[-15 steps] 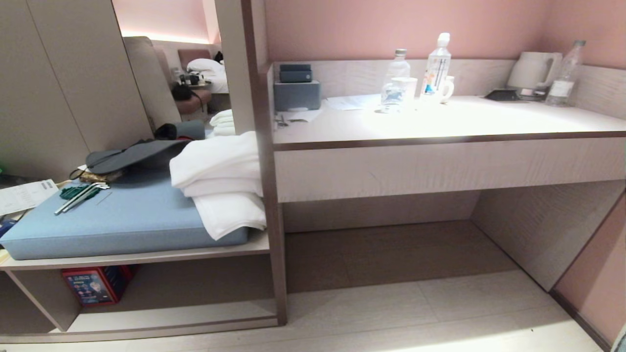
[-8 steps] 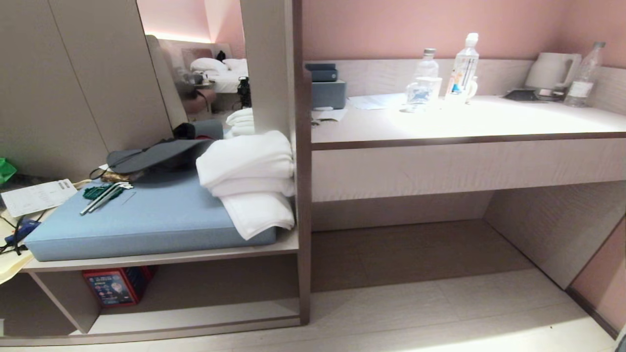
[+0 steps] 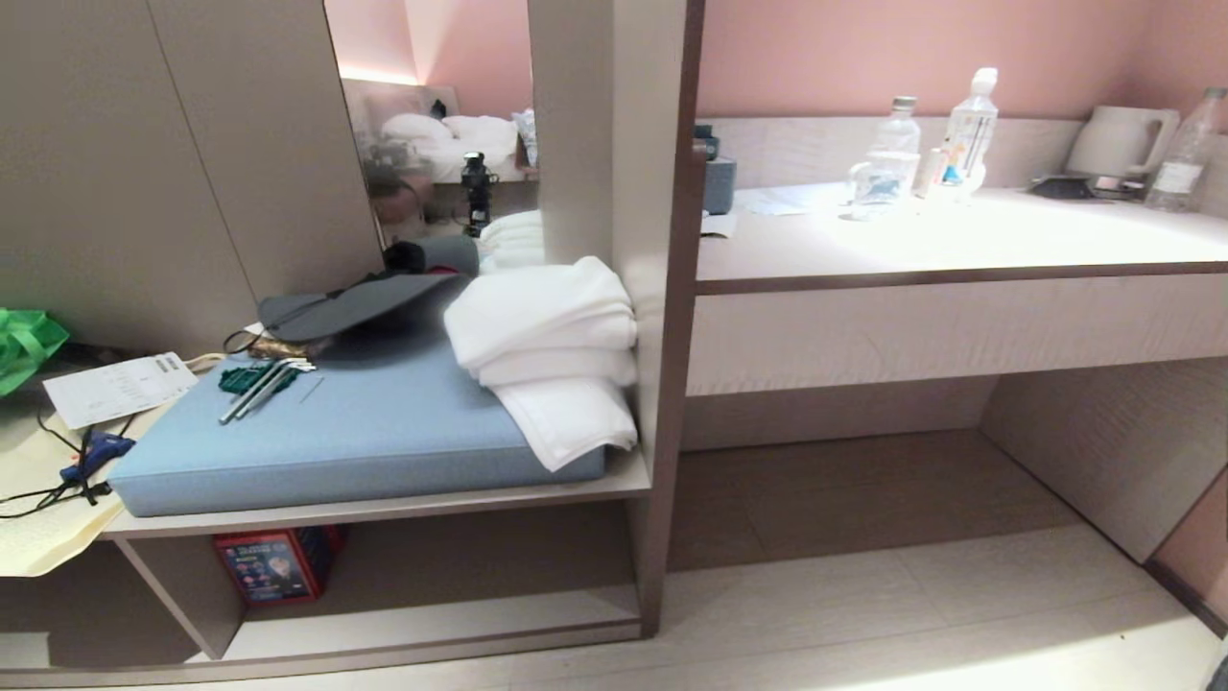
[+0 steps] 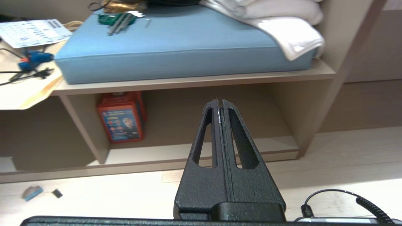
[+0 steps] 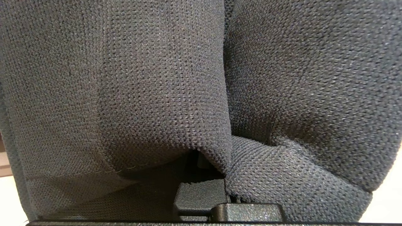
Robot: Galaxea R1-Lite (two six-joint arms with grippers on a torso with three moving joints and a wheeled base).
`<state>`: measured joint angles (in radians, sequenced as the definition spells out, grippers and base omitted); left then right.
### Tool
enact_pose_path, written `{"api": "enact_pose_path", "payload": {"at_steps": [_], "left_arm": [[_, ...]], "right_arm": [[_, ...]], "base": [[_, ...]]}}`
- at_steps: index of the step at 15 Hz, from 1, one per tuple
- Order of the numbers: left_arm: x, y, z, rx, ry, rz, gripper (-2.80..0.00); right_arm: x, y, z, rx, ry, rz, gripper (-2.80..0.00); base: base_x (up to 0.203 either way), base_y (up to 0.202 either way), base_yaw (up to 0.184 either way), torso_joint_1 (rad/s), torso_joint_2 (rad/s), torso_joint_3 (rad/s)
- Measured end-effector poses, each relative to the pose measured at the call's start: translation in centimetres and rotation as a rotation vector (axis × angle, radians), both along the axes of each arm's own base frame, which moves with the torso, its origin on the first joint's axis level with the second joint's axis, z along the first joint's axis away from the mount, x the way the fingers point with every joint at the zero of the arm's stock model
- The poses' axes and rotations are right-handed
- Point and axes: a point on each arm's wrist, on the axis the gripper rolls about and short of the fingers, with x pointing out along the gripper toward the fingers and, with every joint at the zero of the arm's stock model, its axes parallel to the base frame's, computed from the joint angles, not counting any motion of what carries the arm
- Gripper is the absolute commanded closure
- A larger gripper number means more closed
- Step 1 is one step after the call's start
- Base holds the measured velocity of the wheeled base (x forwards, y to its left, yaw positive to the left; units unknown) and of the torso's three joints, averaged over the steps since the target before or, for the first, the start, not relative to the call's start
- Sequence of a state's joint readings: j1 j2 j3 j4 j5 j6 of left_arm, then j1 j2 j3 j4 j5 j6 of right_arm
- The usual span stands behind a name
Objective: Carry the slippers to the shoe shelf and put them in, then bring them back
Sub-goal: Place the slippers into the shoe cabinet
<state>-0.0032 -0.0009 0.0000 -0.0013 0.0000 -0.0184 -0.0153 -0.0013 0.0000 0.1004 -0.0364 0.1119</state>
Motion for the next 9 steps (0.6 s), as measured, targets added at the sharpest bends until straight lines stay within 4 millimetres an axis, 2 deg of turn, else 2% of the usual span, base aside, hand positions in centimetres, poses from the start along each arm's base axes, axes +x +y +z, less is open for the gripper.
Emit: {"api": "enact_pose_path", "payload": {"at_steps": [9], "left_arm": [[0.00,0.00,0.01,0.000,0.000,0.000,0.00]], "right_arm": [[0.00,0.00,0.00,0.000,0.000,0.000,0.00]], "base": [[0.000,0.195,-0.001,0.002,0.00,0.004]]}}
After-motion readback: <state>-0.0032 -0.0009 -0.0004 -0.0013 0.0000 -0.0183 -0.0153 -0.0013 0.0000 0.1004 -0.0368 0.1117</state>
